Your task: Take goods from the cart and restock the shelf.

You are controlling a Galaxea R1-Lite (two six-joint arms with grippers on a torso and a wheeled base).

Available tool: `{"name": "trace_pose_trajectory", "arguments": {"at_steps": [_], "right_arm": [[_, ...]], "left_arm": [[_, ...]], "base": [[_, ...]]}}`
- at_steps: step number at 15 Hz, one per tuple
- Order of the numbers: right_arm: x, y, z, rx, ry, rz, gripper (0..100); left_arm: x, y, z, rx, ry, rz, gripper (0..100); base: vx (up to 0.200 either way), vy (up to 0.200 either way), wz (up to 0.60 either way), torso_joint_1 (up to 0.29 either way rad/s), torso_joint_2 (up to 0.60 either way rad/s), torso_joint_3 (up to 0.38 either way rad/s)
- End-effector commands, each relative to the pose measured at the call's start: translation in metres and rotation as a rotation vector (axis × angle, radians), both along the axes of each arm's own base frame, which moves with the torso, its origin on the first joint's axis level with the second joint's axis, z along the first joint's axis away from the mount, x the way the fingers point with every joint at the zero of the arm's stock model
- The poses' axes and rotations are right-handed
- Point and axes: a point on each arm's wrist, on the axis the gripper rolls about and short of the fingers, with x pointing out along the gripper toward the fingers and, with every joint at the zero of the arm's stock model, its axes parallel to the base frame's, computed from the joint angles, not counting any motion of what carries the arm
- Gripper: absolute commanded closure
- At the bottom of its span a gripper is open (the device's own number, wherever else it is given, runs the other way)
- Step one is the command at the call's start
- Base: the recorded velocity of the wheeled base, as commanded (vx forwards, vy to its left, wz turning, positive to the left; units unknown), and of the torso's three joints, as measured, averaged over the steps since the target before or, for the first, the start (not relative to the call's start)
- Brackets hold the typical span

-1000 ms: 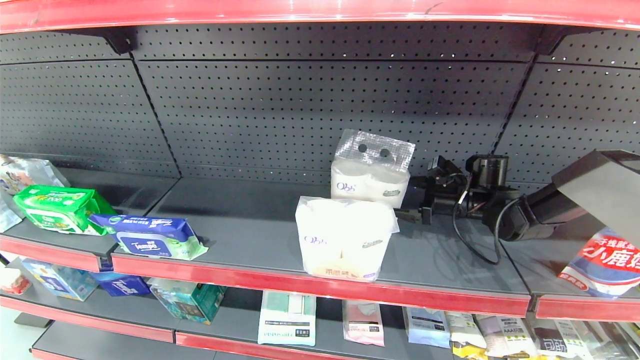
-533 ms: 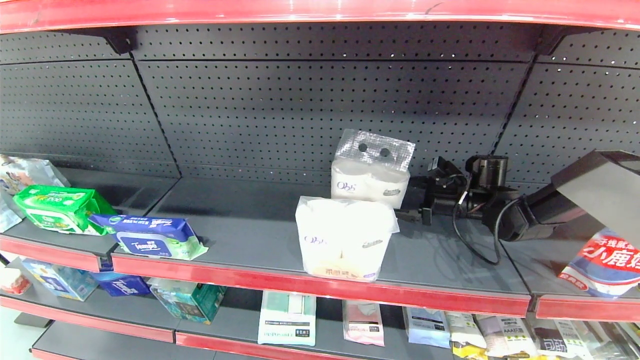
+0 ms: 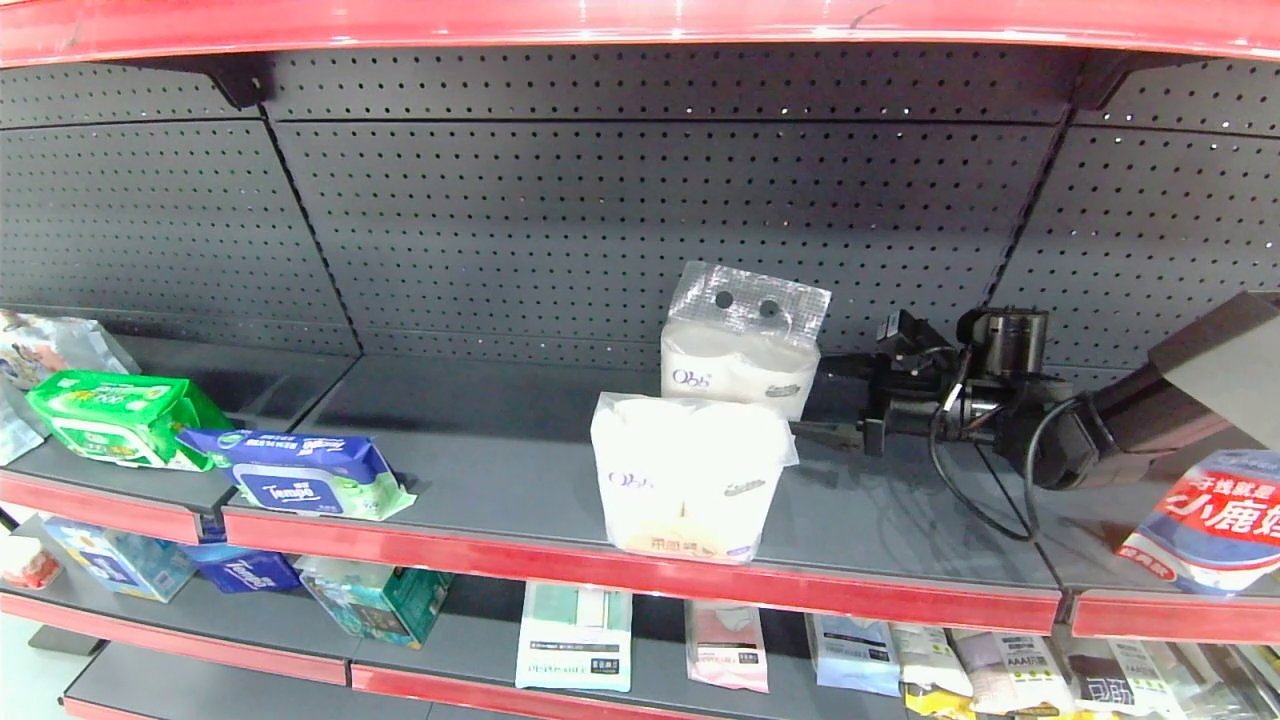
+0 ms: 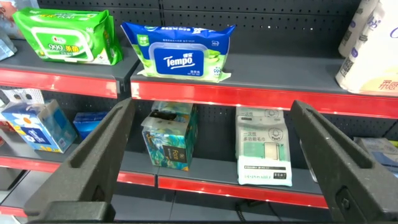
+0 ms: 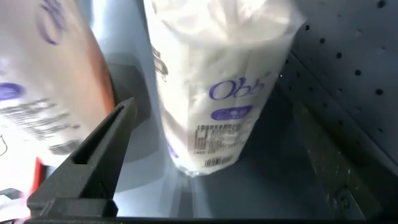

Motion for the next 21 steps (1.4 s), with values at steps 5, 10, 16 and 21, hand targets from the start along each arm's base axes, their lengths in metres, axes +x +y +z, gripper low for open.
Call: {"name": "trace_pose_trajectory", "arguments": {"at_steps": [5, 10, 16, 21], "right_arm": [[-0.049, -0.015, 0.038, 0.004, -0.021, -0.04, 0], [-0.1, -0.033, 0.088, 0.013, -0.078, -0.155, 0], [-0.18, -0.056, 0.128, 0.09, -0.076, -0.476, 0], [-0.278, -0.076, 0.126, 0.094, -0.168, -0.956, 0]], "left_arm": [[0.0, 0.0, 0.0, 0.0, -0.001, 0.0, 0], [0.0, 0.0, 0.0, 0.0, -0.001, 0.0, 0], [0.0, 0.0, 0.0, 0.0, -0.001, 0.0, 0], [0.0, 0.0, 0.0, 0.0, -0.001, 0.0, 0]], "base": [[0.0, 0.0, 0.0, 0.0, 0.0, 0.0], [0.0, 0.0, 0.0, 0.0, 0.0, 0.0], [0.0, 0.0, 0.0, 0.0, 0.0, 0.0], [0.0, 0.0, 0.0, 0.0, 0.0, 0.0]]}}
